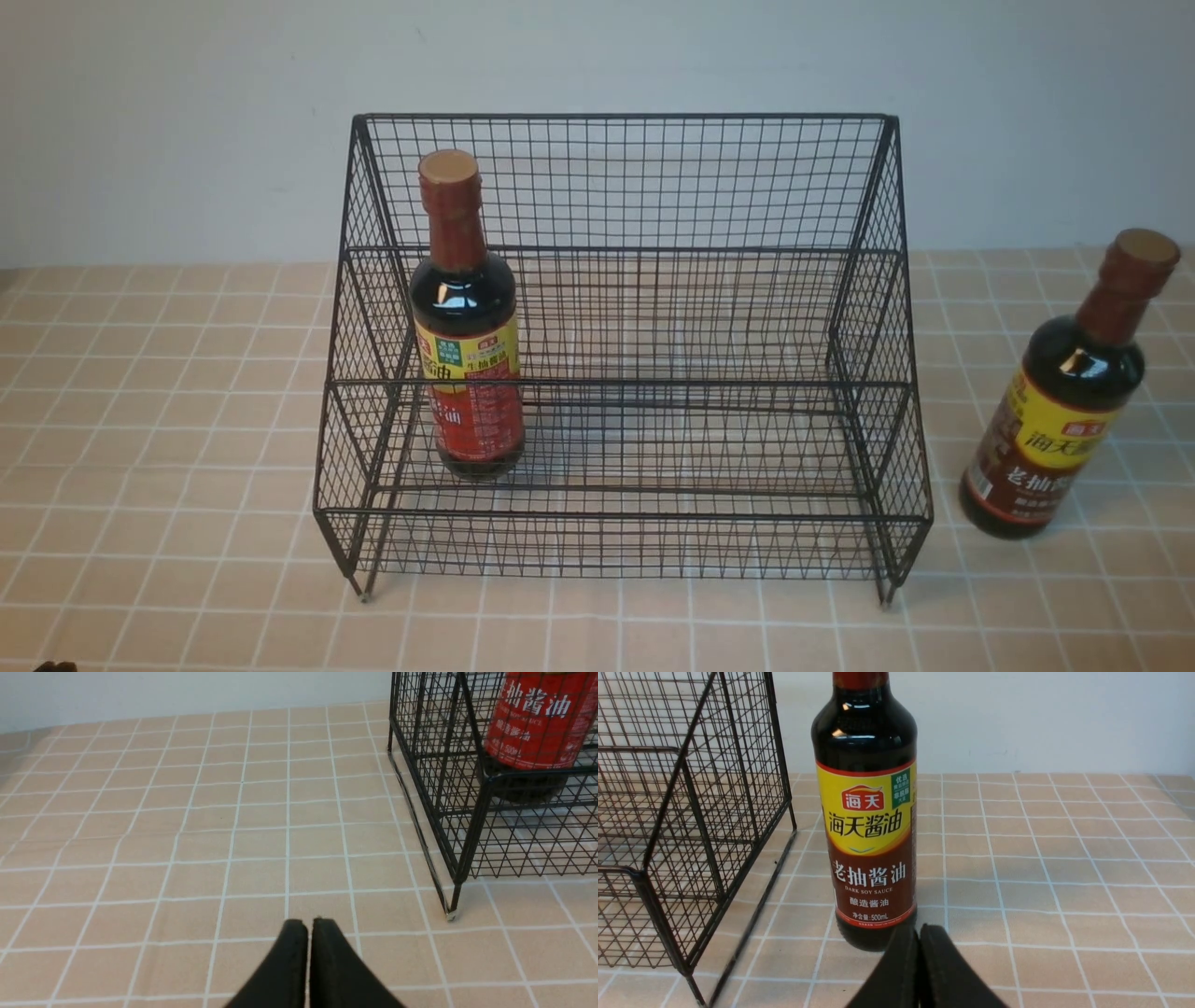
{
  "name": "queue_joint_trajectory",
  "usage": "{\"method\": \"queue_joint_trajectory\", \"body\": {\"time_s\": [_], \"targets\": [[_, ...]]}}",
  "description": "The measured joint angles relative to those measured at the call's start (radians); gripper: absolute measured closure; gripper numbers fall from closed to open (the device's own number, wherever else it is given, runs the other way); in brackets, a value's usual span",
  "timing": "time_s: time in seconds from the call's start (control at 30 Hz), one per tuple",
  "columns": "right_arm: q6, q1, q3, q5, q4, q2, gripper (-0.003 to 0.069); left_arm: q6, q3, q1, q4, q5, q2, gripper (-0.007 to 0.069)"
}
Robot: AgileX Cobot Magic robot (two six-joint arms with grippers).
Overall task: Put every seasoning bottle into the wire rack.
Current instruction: Use the right arm to grab the condiment bottle closest to it
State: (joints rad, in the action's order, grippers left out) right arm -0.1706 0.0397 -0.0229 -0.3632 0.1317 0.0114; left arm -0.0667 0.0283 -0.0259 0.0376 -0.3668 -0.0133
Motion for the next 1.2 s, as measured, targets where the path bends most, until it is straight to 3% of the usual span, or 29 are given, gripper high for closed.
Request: {"method": "queue_joint_trajectory", "body": {"time_s": [0.83,1.2], "targets": [[0.0,0.0,0.0,0.0,0.0,0.0,0.0673,0.0,0.0,0.0,0.0,-0.003,0.0,0.0631],[-0.096,0.0,-0.005,0.426,-0.164,0.0,0.0673,0.0,-0.001,0.0,0.0,-0.005,0.0,0.0631]]}}
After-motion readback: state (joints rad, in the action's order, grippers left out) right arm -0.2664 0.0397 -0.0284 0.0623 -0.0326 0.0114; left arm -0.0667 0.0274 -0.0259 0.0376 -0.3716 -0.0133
